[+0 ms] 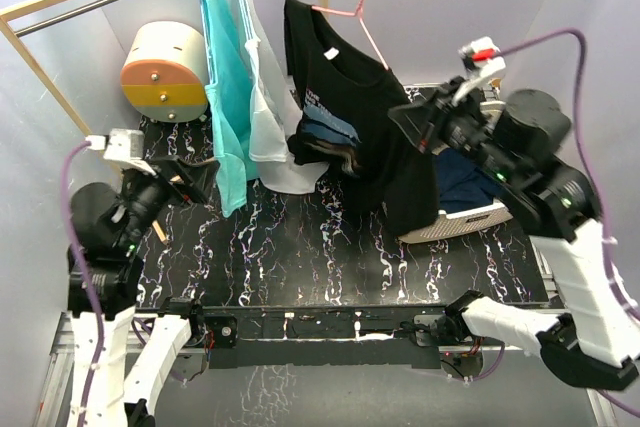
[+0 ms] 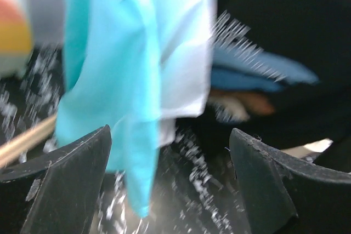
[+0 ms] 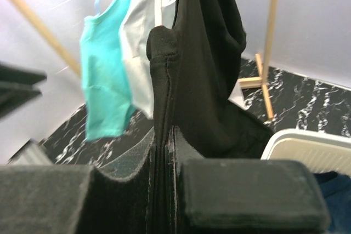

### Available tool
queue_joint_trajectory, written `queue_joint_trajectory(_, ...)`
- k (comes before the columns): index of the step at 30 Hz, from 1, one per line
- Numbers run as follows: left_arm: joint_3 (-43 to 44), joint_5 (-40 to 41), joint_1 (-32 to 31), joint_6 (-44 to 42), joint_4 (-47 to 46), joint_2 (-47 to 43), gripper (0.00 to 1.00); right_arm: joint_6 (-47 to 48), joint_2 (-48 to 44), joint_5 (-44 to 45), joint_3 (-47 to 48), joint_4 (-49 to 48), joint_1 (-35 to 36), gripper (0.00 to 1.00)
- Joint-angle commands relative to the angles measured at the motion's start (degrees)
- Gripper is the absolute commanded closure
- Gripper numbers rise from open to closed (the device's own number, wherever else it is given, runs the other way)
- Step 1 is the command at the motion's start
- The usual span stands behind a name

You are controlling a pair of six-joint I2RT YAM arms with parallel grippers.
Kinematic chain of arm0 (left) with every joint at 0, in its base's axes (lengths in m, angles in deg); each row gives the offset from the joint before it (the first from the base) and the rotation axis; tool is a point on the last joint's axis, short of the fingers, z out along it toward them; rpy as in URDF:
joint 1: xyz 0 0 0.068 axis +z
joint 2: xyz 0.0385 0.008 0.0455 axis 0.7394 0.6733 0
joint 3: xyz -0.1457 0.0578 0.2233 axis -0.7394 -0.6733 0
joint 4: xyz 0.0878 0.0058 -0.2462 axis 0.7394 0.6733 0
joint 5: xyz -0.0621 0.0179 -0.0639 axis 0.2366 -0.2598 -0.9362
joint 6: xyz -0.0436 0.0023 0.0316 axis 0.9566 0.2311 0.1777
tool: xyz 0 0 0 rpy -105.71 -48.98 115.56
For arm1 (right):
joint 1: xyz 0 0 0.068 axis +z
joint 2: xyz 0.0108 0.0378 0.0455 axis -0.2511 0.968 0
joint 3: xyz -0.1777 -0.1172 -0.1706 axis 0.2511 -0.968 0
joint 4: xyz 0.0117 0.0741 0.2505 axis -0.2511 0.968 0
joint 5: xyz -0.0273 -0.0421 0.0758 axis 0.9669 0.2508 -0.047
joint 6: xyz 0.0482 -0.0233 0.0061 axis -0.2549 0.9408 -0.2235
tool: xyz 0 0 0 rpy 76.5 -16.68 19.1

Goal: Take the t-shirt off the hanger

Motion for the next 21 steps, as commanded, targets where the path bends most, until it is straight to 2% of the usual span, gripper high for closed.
queue_joint_trajectory(1, 10.01, -17.39, 0.21, 4.23, -8.90, 0.20, 0.13, -1.08, -5.88, -12.86, 0.79, 6.82, -0.06, 0.92)
queue_joint_trajectory(6, 18.30, -34.17, 0.21, 10.85, -20.37, 7.42, 0.11, -1.11, -9.35, -28.00, 0.92, 14.71, -0.12, 0.92)
queue_joint_trajectory(10, 23.49, -42.77, -0.55, 15.72, -27.53, 14.33, 0.11, -1.67, -14.22, -35.92, -2.31, 15.34, -0.04, 0.92)
queue_joint_trajectory(12, 23.82, -47.87, -0.67, 21.38, -34.41, 17.14, 0.12, -2.55, -15.89, -39.18, -4.09, 14.33, -0.05, 0.92)
queue_joint_trajectory(13, 23.47, -50.11, -0.67, 25.17, -40.74, 18.64, 0.12, -3.19, -16.51, -41.44, -4.99, 13.44, -0.04, 0.92)
queue_joint_trajectory(17, 21.38, -55.42, -0.76, 41.44, -62.05, 24.17, 0.13, -5.96, -17.35, -45.33, -9.33, 9.32, -0.08, 0.92)
queue_joint_trajectory(21, 20.52, -57.67, -0.99, 47.72, -69.22, 27.02, 0.14, -7.01, -16.43, -45.74, -12.03, 5.97, -0.08, 0.92)
